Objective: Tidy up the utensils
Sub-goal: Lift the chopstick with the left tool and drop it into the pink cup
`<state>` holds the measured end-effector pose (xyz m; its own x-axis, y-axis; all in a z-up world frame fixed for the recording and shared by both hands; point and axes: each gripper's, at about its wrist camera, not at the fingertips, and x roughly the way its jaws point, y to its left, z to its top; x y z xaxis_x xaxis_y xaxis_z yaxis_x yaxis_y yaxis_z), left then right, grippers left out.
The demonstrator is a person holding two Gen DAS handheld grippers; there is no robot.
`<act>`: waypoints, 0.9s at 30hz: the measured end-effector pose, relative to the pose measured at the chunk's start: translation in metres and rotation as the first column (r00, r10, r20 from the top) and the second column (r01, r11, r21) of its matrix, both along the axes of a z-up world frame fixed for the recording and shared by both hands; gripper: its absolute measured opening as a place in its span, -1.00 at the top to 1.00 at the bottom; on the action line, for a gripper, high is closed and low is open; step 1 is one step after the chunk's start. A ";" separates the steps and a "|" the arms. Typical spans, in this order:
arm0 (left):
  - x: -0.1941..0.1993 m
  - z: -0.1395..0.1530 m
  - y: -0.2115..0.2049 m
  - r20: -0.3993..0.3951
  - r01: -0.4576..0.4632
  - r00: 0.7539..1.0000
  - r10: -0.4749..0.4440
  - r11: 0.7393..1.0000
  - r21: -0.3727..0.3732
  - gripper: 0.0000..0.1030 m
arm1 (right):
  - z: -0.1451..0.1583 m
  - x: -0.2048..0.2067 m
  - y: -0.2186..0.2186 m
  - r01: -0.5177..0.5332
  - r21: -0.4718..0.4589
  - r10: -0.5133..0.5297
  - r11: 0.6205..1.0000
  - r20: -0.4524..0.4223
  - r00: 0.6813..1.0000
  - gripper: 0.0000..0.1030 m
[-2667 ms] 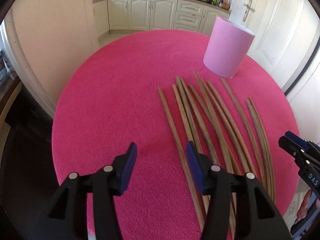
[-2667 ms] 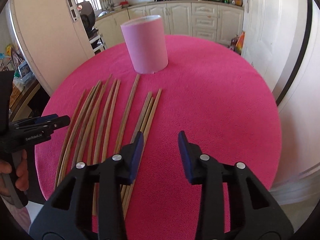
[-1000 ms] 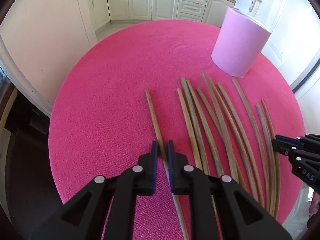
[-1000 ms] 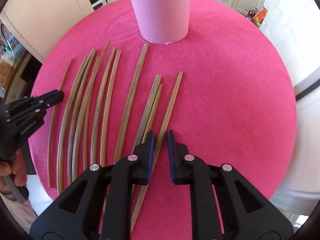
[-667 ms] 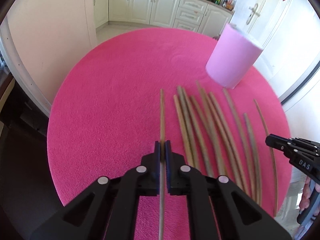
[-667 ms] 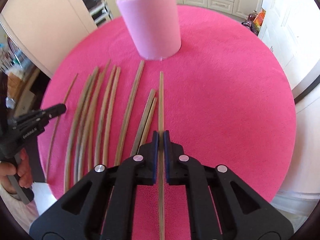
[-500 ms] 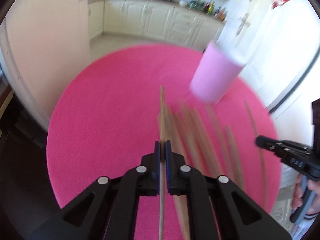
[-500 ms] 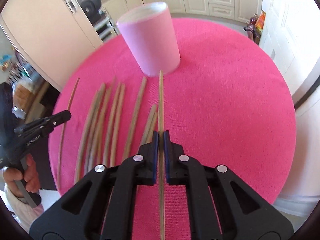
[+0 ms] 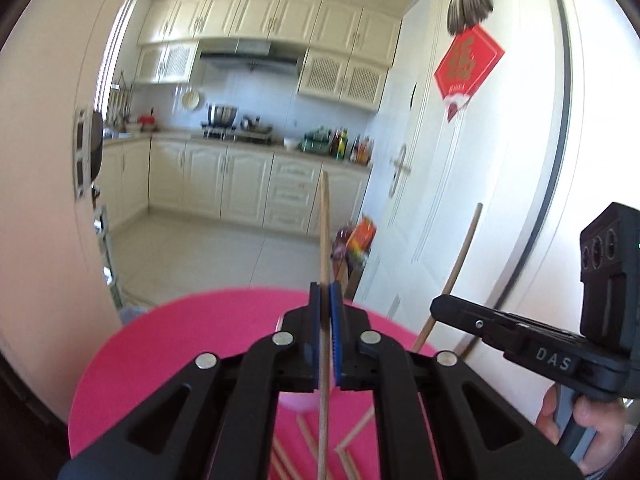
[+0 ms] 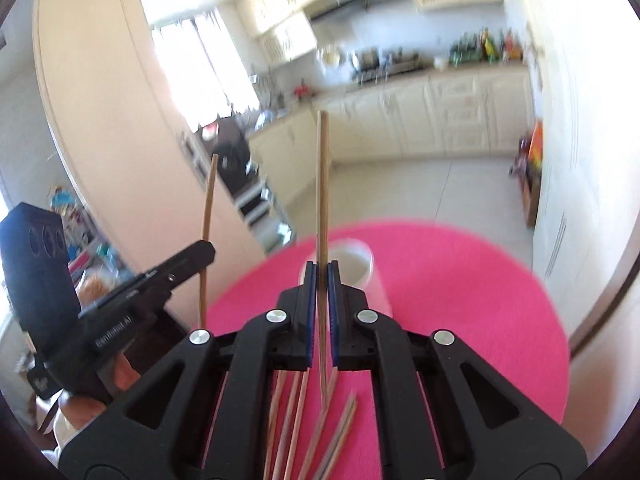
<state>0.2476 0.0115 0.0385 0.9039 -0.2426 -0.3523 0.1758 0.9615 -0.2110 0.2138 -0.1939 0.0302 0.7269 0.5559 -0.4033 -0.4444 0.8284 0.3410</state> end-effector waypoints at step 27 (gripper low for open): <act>0.074 -0.036 -0.009 0.273 -0.106 0.955 0.115 0.993 -0.047 0.89 | 0.002 0.061 0.027 0.031 -0.047 -0.028 0.998 0.055 0.998 0.89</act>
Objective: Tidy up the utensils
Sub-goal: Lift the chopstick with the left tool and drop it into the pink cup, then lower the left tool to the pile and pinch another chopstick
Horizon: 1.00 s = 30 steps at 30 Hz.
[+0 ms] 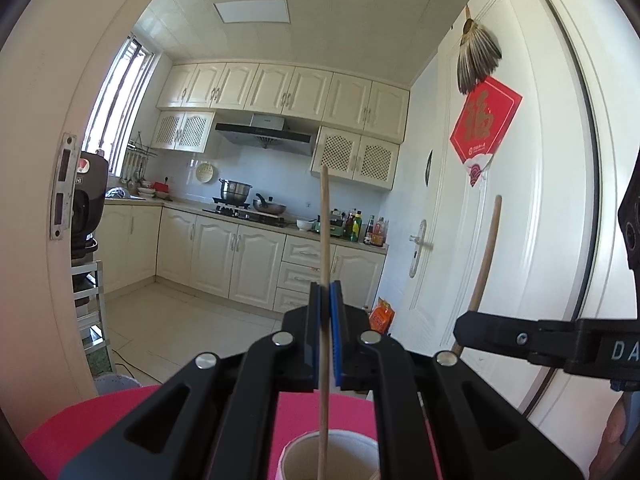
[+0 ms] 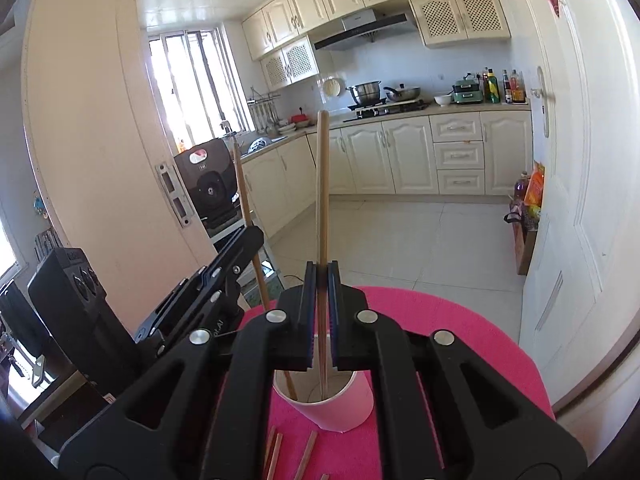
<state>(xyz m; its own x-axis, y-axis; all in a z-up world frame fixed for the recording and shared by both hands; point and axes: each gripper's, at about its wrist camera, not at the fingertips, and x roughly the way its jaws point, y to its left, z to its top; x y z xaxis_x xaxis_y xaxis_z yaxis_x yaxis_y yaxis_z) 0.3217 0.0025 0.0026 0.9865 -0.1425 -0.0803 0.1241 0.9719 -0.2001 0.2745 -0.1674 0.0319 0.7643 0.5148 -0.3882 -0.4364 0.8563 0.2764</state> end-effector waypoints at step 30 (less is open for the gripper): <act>-0.075 0.020 0.004 -0.061 -0.037 0.997 0.046 0.990 0.137 -0.14 | -0.004 -0.047 -0.008 0.120 0.008 -0.120 0.993 0.065 0.991 0.07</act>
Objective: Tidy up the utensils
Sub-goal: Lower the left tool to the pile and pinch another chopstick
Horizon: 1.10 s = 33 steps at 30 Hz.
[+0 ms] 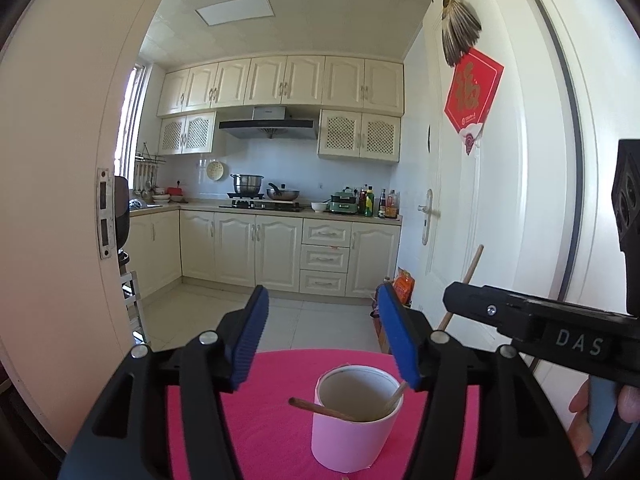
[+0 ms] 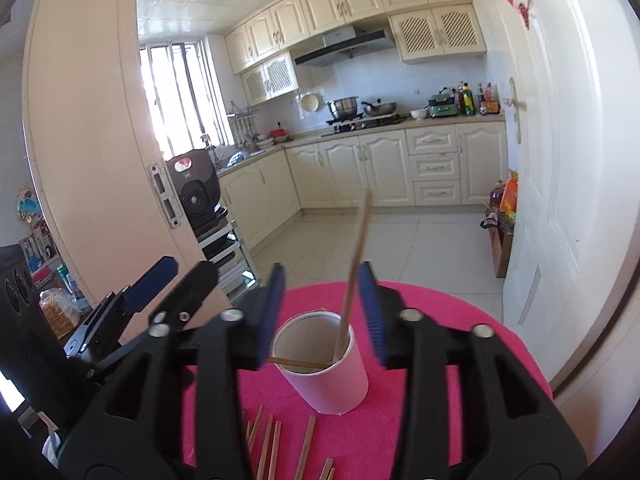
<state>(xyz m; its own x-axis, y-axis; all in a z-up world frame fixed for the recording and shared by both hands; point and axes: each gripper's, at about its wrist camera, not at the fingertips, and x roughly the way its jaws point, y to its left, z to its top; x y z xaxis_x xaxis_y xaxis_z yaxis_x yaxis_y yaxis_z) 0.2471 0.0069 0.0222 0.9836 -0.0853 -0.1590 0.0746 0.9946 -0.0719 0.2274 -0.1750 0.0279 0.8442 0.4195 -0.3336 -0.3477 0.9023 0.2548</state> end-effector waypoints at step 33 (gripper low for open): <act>-0.043 -0.129 0.072 -0.775 -0.026 0.630 0.051 0.999 0.044 -0.30 | -0.111 -0.064 0.020 -0.144 -0.197 0.040 0.970 -0.453 0.890 0.06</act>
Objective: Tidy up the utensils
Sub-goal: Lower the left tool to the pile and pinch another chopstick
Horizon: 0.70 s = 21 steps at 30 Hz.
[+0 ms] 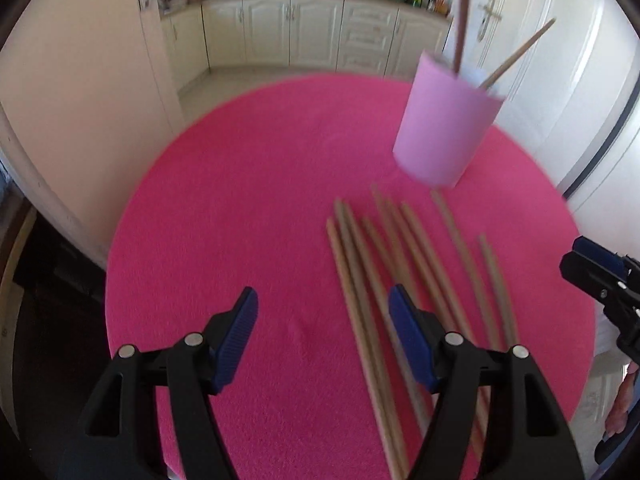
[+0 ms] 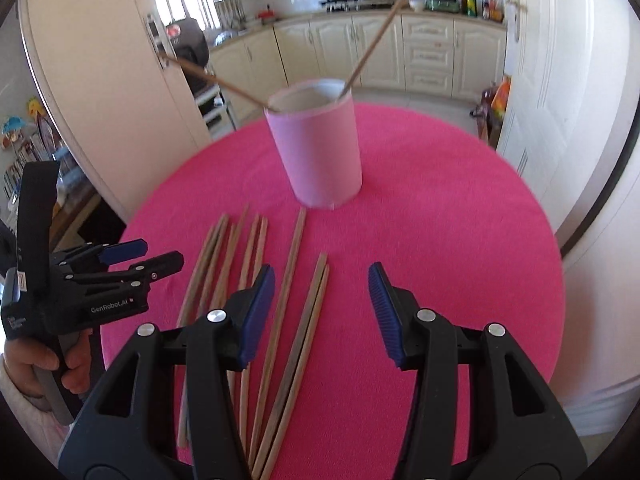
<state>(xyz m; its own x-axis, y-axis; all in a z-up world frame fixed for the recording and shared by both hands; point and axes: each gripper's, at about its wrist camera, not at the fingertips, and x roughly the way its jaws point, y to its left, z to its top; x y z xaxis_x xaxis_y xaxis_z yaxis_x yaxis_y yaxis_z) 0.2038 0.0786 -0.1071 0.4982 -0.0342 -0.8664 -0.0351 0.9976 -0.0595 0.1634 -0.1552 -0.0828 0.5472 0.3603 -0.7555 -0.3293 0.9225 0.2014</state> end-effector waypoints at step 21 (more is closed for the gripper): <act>-0.013 -0.007 -0.001 -0.085 -0.006 0.996 0.013 0.997 0.081 -0.30 | -0.027 0.005 0.007 -0.046 -0.039 0.040 0.998 -0.158 0.987 0.06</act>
<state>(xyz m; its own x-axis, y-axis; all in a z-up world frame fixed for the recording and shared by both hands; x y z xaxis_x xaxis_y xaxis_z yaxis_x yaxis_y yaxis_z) 0.1910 0.0778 -0.1137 0.4220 0.0422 -0.9056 -0.0459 0.9986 0.0251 0.1679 -0.1483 -0.1100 0.4056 0.3468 -0.8457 -0.3362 0.9170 0.2148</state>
